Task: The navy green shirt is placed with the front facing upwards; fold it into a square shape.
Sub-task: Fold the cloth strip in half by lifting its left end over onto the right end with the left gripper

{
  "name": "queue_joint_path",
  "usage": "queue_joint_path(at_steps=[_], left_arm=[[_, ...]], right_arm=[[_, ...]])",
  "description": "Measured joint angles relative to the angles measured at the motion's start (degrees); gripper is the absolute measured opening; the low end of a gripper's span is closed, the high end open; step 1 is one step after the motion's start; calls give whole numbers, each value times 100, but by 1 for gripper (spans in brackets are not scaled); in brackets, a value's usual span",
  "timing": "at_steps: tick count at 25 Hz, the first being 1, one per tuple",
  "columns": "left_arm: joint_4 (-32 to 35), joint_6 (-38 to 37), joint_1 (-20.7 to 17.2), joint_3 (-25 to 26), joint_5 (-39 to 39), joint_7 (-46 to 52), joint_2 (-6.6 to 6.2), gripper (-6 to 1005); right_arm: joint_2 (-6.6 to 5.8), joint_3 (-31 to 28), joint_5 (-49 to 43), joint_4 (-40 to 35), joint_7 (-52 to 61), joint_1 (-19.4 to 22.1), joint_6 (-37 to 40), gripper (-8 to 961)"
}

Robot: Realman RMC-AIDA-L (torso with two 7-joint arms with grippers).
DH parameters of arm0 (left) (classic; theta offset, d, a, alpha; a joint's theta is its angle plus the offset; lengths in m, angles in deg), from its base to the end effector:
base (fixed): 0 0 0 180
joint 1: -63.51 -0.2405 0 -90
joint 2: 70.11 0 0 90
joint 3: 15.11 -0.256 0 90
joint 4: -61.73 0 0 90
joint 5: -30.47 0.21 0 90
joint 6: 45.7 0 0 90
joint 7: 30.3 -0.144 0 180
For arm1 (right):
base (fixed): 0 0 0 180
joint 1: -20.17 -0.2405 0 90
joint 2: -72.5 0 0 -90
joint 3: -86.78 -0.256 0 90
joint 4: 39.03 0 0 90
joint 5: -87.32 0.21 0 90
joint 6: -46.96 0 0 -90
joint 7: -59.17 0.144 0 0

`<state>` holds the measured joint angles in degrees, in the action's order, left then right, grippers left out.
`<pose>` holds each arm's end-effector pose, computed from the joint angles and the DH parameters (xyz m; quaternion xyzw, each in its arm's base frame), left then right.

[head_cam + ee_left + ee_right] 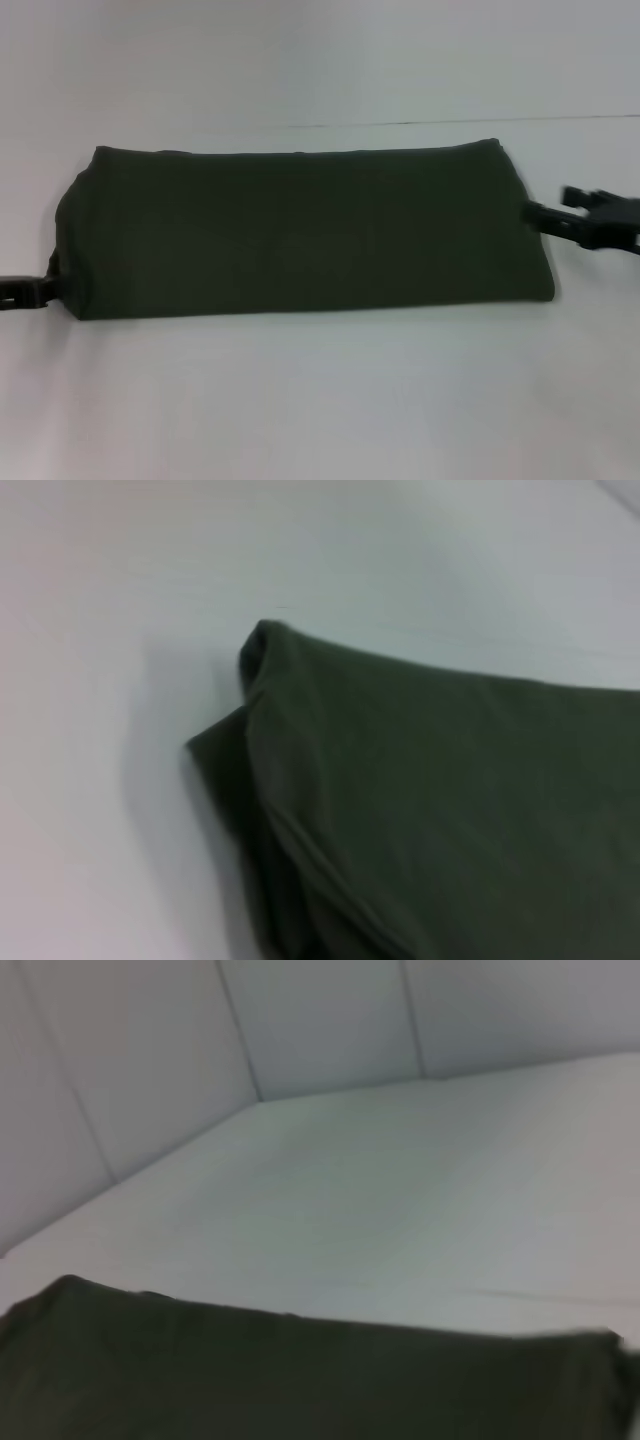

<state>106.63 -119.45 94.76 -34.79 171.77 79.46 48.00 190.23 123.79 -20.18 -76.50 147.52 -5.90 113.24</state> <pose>-0.3507 0.3475 0.0580 -0.8014 -0.5066 -0.1203 0.2945 0.3251 0.3590 0.0372 -0.8345 0.3745 0.2311 0.3317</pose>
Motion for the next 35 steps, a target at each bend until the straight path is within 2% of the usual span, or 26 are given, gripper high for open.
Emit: queue_joint_path(at_steps=[6, 11, 15, 18, 25, 27, 35], left_arm=[[-10, -92, 10, 42, -71, -31, 0, 31], [-13, -134, 26, 14, -176, -49, 1, 31], [-17, -143, 28, 7, -229, -65, 1, 30], [-37, -143, 30, 12, -232, -108, 1, 30], [-44, -130, 31, 26, -244, -122, 1, 29], [-49, -115, 31, 16, -252, -125, 9, 29], [-75, -77, 20, 14, -323, -229, 34, 29]], right_arm=[[-44, -13, -10, -46, 149, 380, 75, 836], [-28, 12, -72, 88, 192, 451, 52, 836], [-63, 5, -449, 97, 639, 404, 110, 837], [-135, 15, -691, 48, 991, 314, 284, 837], [-450, 11, -1012, 94, 1569, 149, 450, 837], [-482, 3, -1068, 108, 1549, 131, 450, 837], [-481, 10, -1133, 115, 1512, 124, 421, 838]])
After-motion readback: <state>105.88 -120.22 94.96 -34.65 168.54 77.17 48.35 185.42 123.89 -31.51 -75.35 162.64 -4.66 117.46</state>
